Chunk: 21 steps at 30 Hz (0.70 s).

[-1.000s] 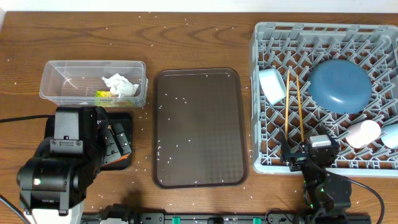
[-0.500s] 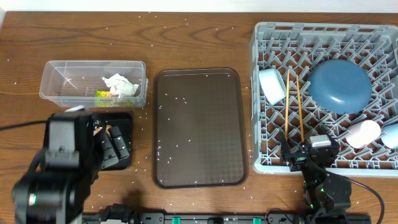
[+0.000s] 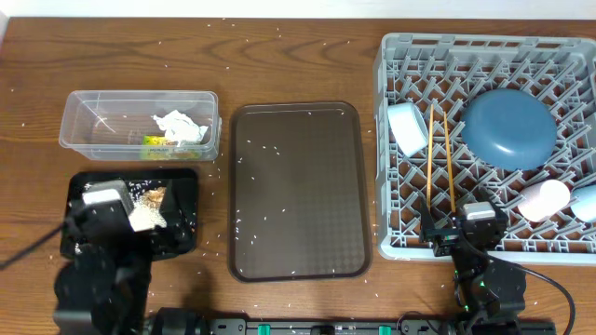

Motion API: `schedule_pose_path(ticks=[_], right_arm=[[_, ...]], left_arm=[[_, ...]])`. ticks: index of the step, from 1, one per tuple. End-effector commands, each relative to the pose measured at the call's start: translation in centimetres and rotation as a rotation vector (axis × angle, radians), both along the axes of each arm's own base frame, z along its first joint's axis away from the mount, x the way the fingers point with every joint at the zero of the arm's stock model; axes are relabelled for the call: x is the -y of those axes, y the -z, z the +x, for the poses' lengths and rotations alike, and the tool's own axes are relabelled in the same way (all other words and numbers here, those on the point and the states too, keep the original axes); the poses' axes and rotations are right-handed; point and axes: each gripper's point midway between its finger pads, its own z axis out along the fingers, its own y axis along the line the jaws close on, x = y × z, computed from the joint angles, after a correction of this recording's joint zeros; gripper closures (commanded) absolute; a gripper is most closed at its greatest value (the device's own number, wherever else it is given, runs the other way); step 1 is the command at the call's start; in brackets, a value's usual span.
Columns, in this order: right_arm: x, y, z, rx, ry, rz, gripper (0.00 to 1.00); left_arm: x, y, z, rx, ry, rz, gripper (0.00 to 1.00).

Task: Sort waste into correct bins and load items into the dishwasher rack

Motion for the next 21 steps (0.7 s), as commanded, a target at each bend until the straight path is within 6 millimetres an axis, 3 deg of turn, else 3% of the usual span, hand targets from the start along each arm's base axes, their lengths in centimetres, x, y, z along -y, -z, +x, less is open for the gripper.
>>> schedule_pose_path(ticks=[1, 7, 13, 21], right_arm=[[0.6, 0.1, 0.0, 0.004, 0.023, -0.011, 0.01], [0.6, 0.1, 0.0, 0.004, 0.023, -0.011, 0.01], [0.6, 0.1, 0.0, 0.004, 0.023, -0.011, 0.01], [0.6, 0.1, 0.0, 0.004, 0.023, -0.011, 0.01]], left_arm=[[0.0, 1.0, -0.3, 0.055, 0.019, 0.055, 0.02], [0.0, 3.3, -0.2, 0.158, 0.017, 0.048, 0.02], [0.1, 6.8, 0.4, 0.186, 0.02, 0.046, 0.02], [0.4, 10.8, 2.8, 0.203, 0.026, 0.044, 0.02]])
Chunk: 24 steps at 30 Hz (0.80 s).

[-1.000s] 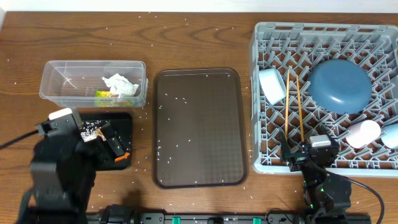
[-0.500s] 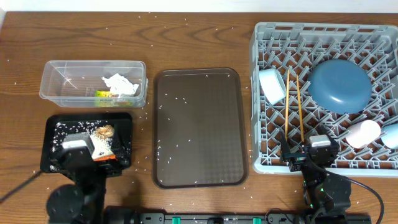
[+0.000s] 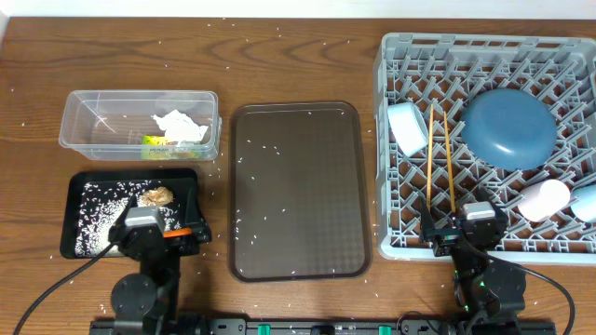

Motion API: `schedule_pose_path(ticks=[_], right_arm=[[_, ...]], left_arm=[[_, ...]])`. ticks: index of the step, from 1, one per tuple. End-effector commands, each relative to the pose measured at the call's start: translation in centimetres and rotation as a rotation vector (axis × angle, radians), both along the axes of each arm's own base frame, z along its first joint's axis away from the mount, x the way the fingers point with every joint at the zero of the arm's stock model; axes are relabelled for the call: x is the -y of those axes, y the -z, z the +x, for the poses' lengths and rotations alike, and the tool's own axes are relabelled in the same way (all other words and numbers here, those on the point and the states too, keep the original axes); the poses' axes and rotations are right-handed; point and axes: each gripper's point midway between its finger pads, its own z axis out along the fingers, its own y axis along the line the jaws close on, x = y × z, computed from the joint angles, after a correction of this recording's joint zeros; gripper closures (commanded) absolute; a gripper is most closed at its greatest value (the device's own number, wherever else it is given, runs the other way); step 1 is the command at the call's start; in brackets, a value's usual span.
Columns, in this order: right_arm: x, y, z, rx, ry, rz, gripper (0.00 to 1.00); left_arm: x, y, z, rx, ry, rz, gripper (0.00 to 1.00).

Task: Sort waste into correct bins and load items into the dishwasher rack

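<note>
The grey dishwasher rack (image 3: 396, 244) on the right holds a blue bowl (image 3: 508, 127), a white cup (image 3: 406, 127), two chopsticks (image 3: 448, 158) and two more white cups (image 3: 545, 199). At far left a clear bin (image 3: 79, 107) holds crumpled paper (image 3: 179, 127) and a green-yellow wrapper (image 3: 155, 141). Below it, a black tray (image 3: 74, 247) carries rice grains and a brown food lump (image 3: 158, 195). My left gripper (image 3: 158, 231) hangs over that tray's front right corner, its fingers hidden under its body. At the rack's front edge, my right gripper (image 3: 447, 233) sits just below the chopstick ends, fingers unclear.
A brown serving tray (image 3: 298, 191) lies in the middle, sprinkled with rice grains. More loose grains are scattered over the wooden table (image 3: 298, 56). Cables run from both arm bases along the front edge.
My left arm was over the left half of the black tray, covering much of it. It now sits lower, at the tray's front right corner, and the rice there shows. The right arm is unchanged.
</note>
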Motion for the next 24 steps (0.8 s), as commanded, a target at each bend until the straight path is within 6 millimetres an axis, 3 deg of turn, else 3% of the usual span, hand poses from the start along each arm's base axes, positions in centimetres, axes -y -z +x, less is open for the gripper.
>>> schedule_pose_path(ticks=[1, 12, 24], right_arm=[[0.6, 0.0, 0.0, 0.004, 0.023, -0.011, 0.01], [0.6, 0.0, 0.0, 0.004, 0.023, -0.011, 0.01], [0.6, 0.0, 0.0, 0.004, 0.023, -0.011, 0.01]], left_arm=[[0.1, 1.8, 0.7, -0.008, 0.008, 0.016, 0.02], [0.2, 6.4, 2.3, -0.01, 0.008, 0.016, 0.02], [0.2, 6.6, 2.3, -0.016, 0.009, 0.016, 0.02]])
